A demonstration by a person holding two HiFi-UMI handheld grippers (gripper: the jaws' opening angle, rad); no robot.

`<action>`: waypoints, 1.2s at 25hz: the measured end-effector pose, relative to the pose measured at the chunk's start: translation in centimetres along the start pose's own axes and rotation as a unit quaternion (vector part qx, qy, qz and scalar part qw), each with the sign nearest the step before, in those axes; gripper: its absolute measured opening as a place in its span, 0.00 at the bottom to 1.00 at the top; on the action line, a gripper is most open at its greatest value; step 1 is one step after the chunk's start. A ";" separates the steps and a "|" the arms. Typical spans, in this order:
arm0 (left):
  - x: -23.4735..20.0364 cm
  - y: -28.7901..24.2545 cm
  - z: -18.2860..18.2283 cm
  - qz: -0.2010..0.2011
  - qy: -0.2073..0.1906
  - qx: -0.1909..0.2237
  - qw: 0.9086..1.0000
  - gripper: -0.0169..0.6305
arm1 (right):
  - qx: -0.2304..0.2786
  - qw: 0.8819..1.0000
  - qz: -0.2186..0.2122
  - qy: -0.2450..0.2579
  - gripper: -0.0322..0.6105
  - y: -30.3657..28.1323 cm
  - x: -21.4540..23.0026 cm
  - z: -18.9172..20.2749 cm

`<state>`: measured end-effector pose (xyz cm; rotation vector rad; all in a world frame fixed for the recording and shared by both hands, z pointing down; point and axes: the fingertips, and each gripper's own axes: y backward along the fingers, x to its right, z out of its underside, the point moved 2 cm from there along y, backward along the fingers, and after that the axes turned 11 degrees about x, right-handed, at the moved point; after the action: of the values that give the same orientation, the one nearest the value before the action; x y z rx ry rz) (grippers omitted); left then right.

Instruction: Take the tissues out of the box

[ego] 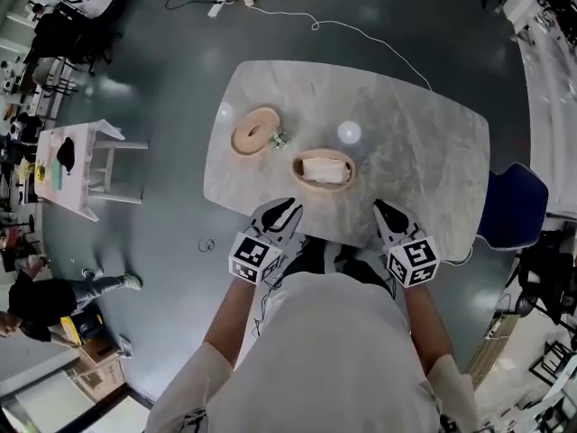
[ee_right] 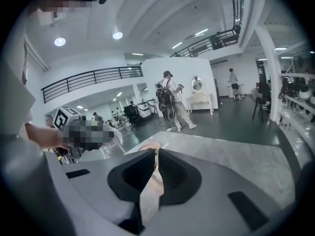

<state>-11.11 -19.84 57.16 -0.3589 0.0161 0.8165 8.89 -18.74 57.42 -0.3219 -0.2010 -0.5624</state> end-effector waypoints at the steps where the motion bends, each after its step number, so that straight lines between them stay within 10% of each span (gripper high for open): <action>1: -0.3 -1.2 0.7 0.013 -0.005 -0.010 1.000 0.15 | -0.002 1.000 0.008 -0.004 0.12 0.0 0.4 0.5; 14: -3.8 -14.2 11.0 0.175 -0.073 -0.164 0.968 0.15 | -0.037 0.994 0.090 -0.048 0.12 -2.8 3.5 4.4; 30: -5.7 -21.4 24.2 0.283 -0.223 -0.384 0.850 0.16 | -0.046 0.983 0.151 -0.089 0.12 -3.7 5.4 7.1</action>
<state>-2.65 -29.60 87.37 -0.9401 -0.6917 1.4735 10.62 -21.88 66.41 -0.4831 -0.2937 -0.2428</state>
